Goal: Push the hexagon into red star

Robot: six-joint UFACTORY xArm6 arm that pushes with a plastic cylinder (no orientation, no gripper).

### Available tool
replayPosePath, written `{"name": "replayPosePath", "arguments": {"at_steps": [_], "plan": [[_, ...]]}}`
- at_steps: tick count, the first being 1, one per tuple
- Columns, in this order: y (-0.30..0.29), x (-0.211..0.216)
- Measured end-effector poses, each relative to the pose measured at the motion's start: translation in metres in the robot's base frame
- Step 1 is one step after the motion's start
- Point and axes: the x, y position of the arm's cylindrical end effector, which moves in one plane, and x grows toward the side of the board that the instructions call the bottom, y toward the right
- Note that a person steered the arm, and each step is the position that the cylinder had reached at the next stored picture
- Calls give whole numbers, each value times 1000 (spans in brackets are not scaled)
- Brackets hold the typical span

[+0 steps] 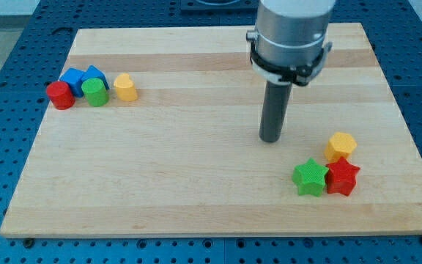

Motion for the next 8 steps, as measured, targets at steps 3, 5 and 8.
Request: {"name": "replayPosePath", "arguments": {"at_steps": [3, 5, 8], "plan": [[99, -16], [83, 15], [68, -15]]}}
